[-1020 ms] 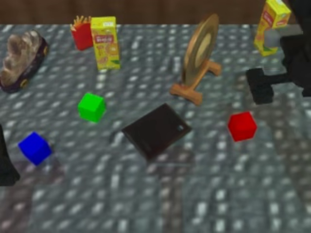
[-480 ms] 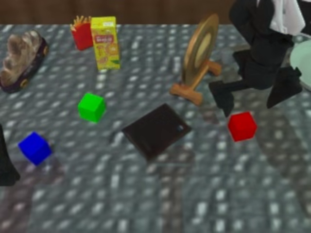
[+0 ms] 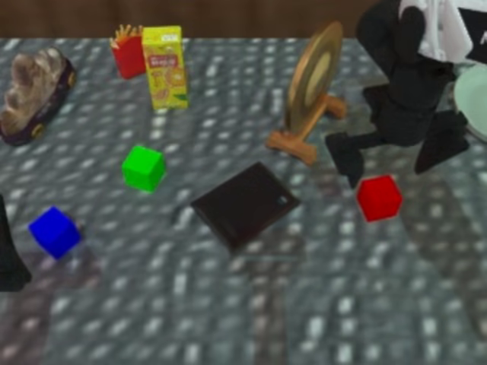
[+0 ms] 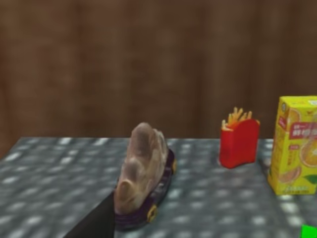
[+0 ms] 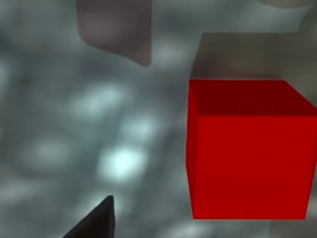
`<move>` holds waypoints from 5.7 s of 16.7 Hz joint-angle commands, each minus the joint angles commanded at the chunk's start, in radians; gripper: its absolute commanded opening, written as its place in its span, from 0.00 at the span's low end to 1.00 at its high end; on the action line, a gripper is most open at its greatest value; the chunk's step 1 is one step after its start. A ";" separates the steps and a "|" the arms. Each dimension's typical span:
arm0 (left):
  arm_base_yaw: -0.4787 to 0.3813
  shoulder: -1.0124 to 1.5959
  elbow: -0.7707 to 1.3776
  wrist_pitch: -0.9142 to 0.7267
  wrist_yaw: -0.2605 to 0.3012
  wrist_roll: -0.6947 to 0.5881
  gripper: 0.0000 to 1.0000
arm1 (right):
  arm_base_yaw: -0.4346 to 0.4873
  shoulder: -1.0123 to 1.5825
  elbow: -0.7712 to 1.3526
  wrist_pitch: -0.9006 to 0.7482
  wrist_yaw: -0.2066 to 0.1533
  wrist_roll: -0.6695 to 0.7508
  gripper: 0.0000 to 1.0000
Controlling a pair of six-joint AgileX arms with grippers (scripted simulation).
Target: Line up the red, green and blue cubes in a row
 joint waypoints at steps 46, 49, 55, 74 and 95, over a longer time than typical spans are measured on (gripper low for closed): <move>0.000 0.000 0.000 0.000 0.000 0.000 1.00 | 0.005 -0.013 0.005 0.013 0.003 0.003 0.00; 0.000 0.000 0.000 0.000 0.000 0.000 1.00 | 0.038 0.004 0.034 -0.002 0.004 0.040 0.00; 0.000 0.000 0.000 0.000 0.000 0.000 1.00 | 0.273 0.100 0.217 -0.104 0.014 0.374 0.00; 0.000 0.000 0.000 0.000 0.000 0.000 1.00 | 0.593 0.214 0.314 -0.068 0.026 0.829 0.00; 0.000 0.000 0.000 0.000 0.000 0.000 1.00 | 0.596 0.234 0.236 0.021 0.027 0.832 1.00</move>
